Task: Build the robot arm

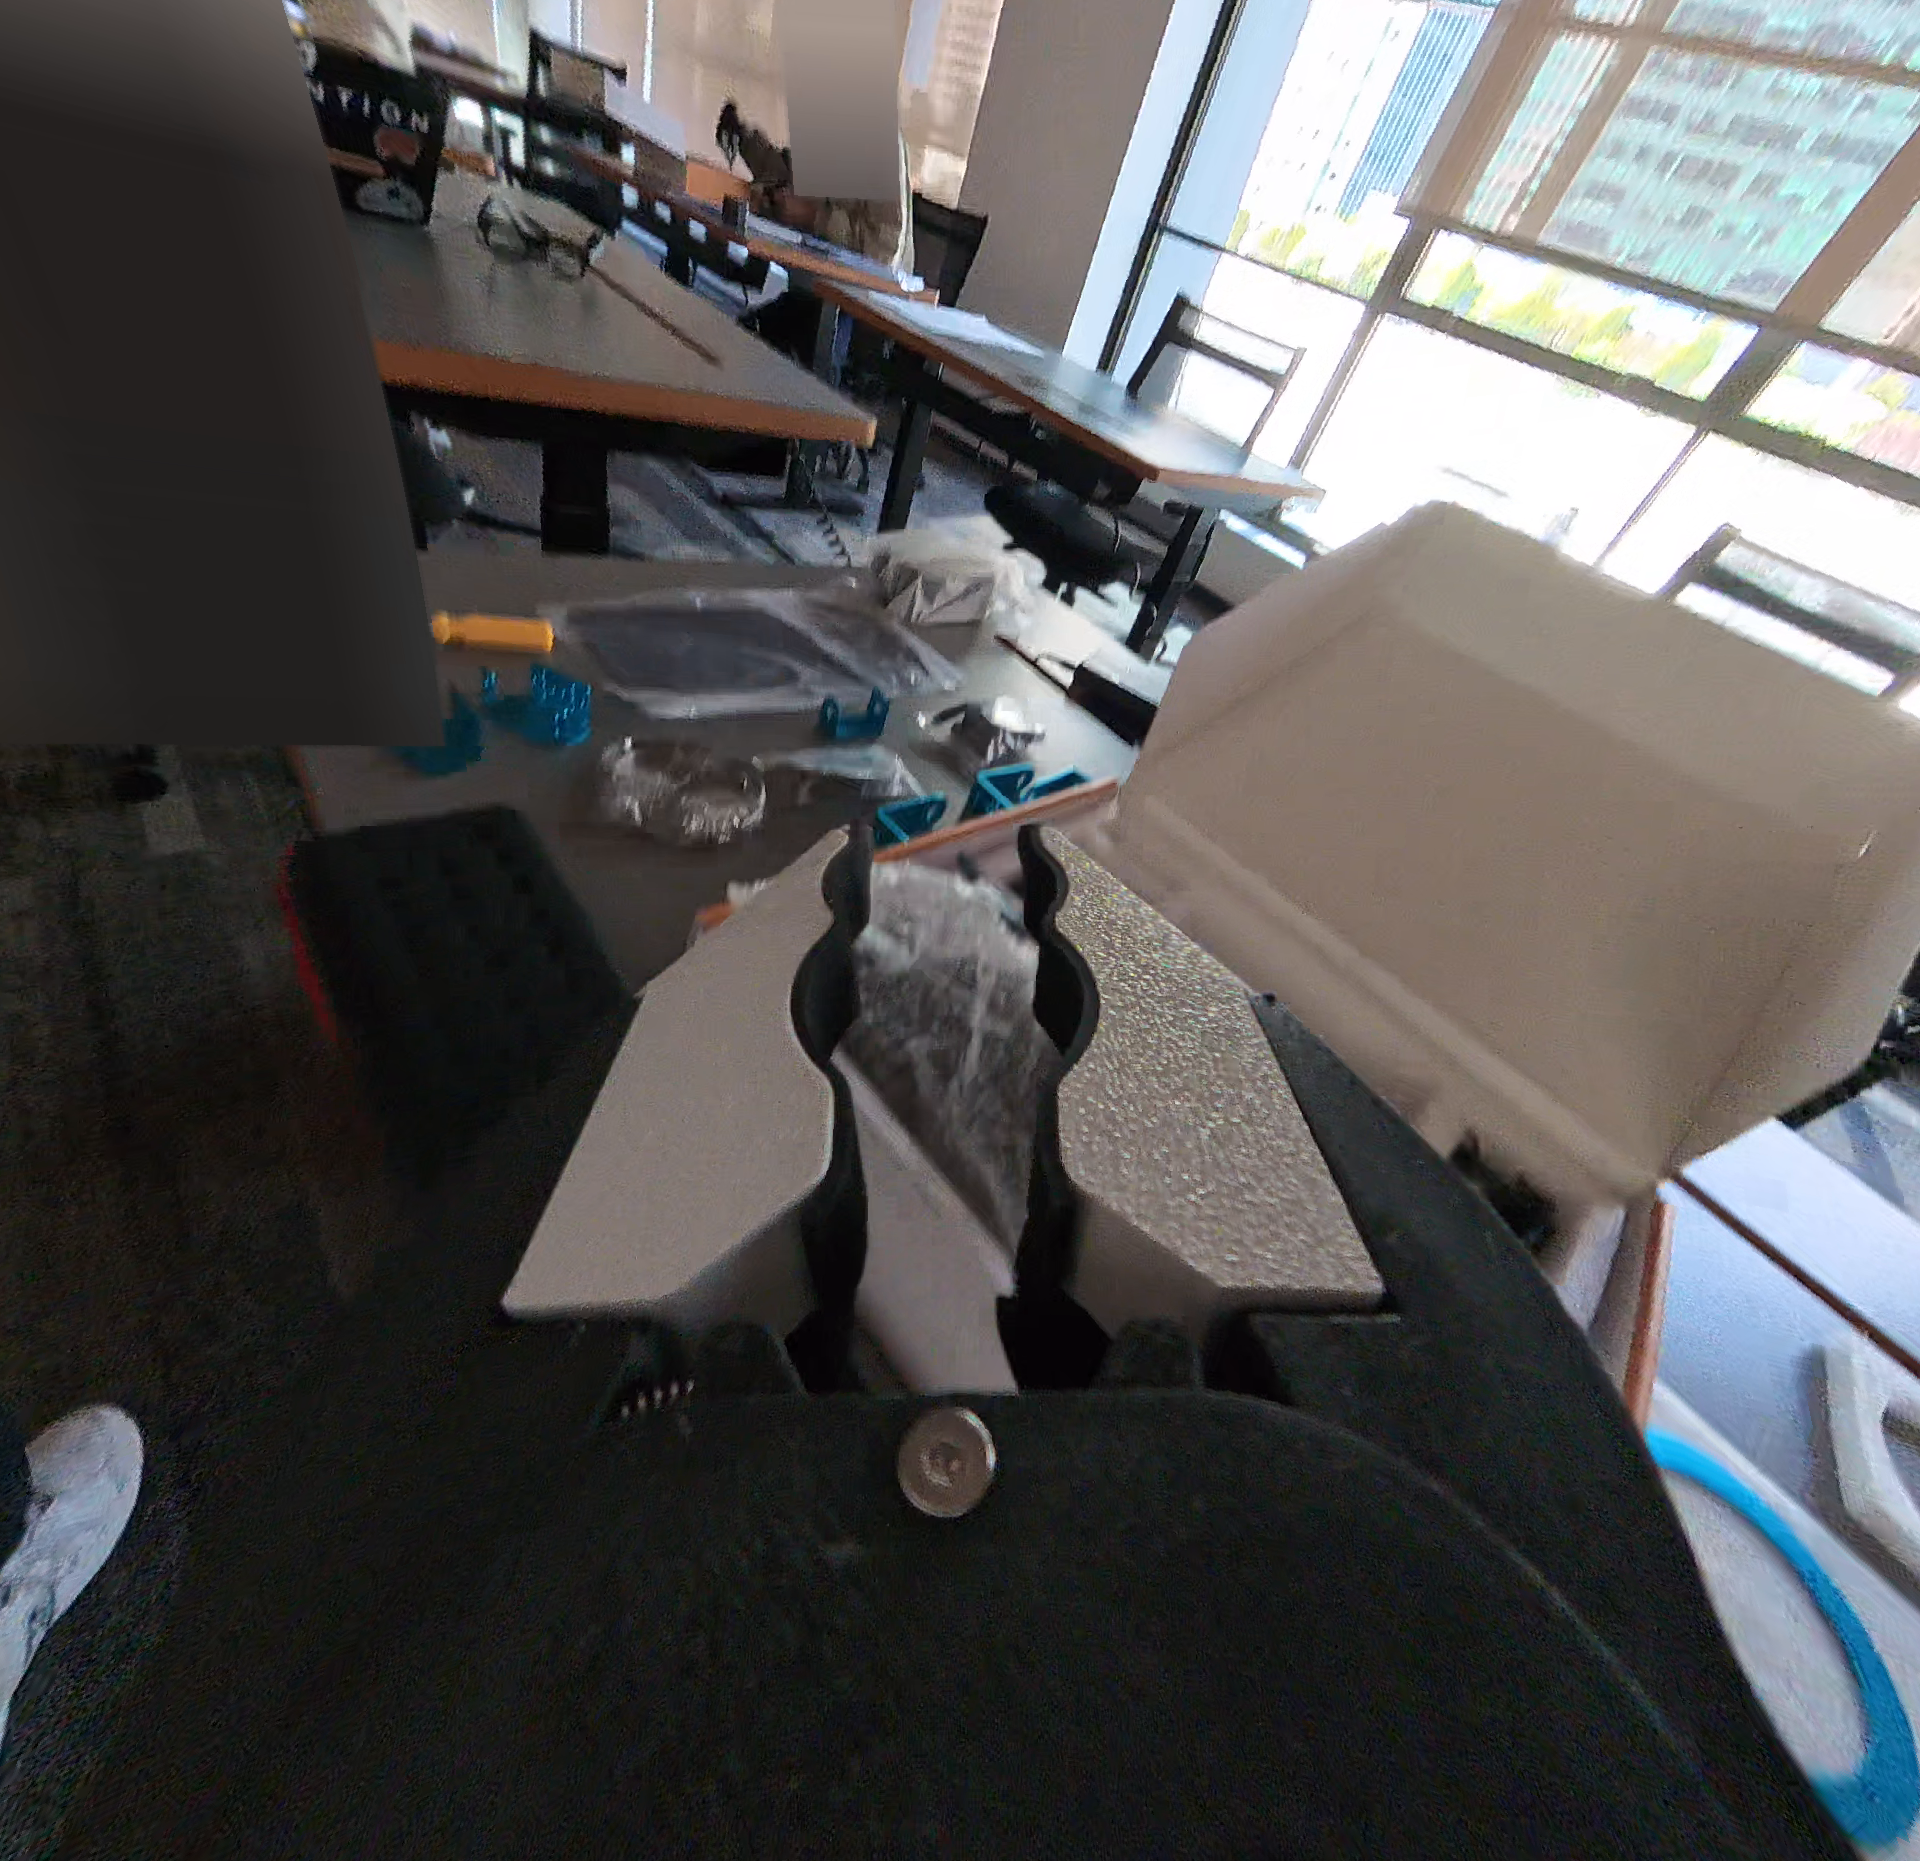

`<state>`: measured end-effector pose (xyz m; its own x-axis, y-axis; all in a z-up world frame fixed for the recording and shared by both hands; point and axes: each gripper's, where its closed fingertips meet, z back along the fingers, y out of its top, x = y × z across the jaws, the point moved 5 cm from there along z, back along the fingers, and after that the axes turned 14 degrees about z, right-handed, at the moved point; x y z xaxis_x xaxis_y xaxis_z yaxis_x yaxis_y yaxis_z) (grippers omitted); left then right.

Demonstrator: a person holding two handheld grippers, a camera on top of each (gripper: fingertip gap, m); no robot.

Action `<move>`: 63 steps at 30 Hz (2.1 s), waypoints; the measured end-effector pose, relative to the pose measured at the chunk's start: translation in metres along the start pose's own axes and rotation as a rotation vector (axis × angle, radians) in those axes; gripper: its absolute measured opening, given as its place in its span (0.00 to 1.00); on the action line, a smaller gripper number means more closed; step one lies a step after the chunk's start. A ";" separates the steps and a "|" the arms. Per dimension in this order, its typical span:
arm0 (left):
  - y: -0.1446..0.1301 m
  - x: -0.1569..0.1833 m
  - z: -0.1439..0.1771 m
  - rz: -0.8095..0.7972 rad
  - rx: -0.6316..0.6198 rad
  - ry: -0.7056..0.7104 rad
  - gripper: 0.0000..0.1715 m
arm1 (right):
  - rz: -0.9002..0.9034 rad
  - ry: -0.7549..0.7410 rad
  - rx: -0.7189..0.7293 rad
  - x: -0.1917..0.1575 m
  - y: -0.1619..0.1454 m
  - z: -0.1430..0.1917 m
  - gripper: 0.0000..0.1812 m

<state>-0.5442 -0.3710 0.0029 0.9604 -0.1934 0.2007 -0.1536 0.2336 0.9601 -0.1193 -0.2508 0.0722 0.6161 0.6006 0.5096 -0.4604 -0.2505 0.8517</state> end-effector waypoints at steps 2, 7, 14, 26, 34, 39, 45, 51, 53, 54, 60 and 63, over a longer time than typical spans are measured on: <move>0.027 0.004 -0.020 0.002 0.018 -0.042 0.16 | -0.009 -0.016 0.029 0.018 0.017 -0.013 0.15; 0.079 0.004 -0.047 0.063 -0.021 -0.093 0.16 | -0.059 -0.025 -0.053 0.053 0.044 -0.034 0.15; 0.141 -0.022 -0.048 0.149 -0.117 -0.080 0.16 | -0.141 0.051 -0.174 0.081 0.099 -0.075 0.15; 0.220 -0.077 -0.057 0.157 -0.147 -0.180 0.15 | -0.324 0.196 -0.365 -0.024 0.089 -0.161 0.14; 0.223 -0.084 -0.087 0.153 -0.163 -0.198 0.15 | -0.378 0.191 -0.458 -0.059 0.039 -0.216 0.13; 0.206 -0.082 -0.106 0.171 -0.152 -0.178 0.14 | -0.339 0.289 -0.443 -0.078 0.011 -0.271 0.13; 0.183 -0.086 -0.122 0.188 -0.168 -0.190 0.13 | -0.115 0.414 -0.497 -0.081 -0.035 -0.395 0.12; 0.173 -0.093 -0.115 0.216 -0.231 -0.199 0.13 | 0.012 0.628 -0.612 -0.086 -0.063 -0.442 0.12; 0.172 -0.097 -0.113 0.219 -0.244 -0.197 0.13 | 0.036 0.667 -0.672 -0.090 -0.071 -0.447 0.12; 0.172 -0.098 -0.113 0.217 -0.245 -0.195 0.13 | 0.044 0.685 -0.695 -0.092 -0.074 -0.450 0.12; 0.185 -0.102 -0.115 0.210 -0.233 -0.194 0.13 | 0.044 0.731 -0.764 -0.094 -0.086 -0.449 0.00; 0.193 -0.100 -0.116 0.202 -0.229 -0.207 0.13 | -0.138 0.743 -0.635 -0.086 -0.061 -0.438 0.00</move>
<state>-0.6432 -0.1962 0.1460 0.8451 -0.3045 0.4394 -0.2568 0.4897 0.8332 -0.4242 0.0452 -0.0774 0.2322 0.9725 0.0188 -0.8062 0.1816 0.5631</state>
